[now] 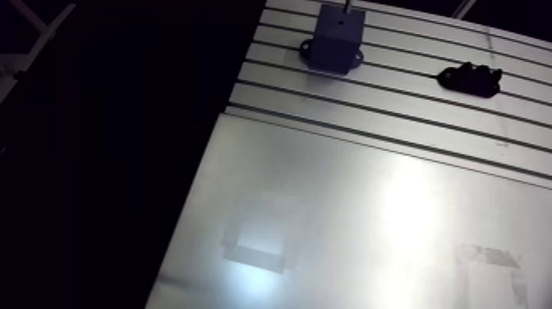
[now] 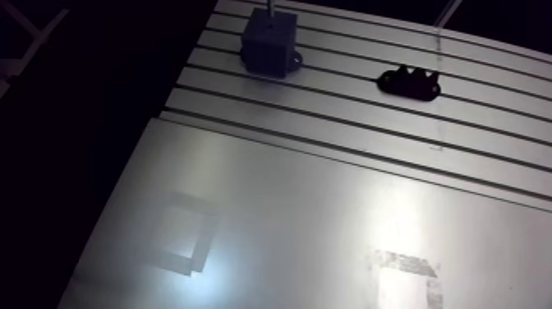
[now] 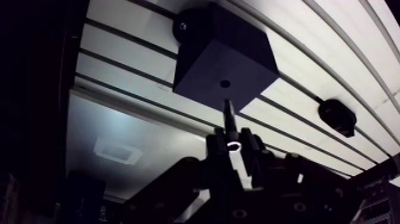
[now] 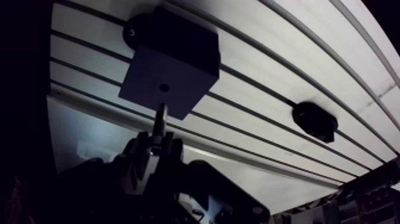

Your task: Pick up the M10 bolt and insert it into the hole until fully seated.

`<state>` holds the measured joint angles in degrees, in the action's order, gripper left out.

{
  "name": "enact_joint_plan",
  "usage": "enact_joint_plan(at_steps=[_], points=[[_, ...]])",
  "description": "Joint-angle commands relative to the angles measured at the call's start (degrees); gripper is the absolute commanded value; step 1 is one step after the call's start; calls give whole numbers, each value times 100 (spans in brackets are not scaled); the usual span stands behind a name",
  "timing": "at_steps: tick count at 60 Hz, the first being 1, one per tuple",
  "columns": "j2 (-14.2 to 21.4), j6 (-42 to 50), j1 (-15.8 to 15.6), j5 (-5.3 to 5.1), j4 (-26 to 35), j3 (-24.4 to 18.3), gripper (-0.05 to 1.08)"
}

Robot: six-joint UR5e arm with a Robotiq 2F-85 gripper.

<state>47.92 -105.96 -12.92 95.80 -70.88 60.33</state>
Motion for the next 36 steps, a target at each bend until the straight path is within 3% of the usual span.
enact_joint_plan(at_steps=[1,36], points=[[-16,-8,-7,-4,-8,-9,108],[-60,-8,-9,4,-26,0,108]])
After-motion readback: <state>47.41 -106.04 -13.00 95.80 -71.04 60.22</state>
